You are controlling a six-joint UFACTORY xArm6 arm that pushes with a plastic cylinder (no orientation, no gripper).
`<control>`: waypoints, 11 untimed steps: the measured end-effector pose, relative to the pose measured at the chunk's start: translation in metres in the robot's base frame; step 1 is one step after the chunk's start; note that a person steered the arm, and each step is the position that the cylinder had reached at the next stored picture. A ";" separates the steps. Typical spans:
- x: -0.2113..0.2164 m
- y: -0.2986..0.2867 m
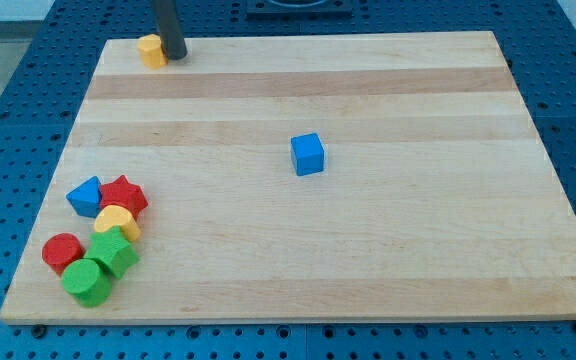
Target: Locate the blue cube at the right side of the yellow hexagon
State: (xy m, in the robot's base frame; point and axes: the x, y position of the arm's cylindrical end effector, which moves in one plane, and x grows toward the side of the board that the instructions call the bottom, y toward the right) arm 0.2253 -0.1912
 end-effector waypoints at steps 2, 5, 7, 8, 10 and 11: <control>0.000 -0.021; 0.023 0.005; 0.060 0.038; 0.077 0.068; 0.102 0.132; 0.119 0.164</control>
State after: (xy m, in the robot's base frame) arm 0.3440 -0.0270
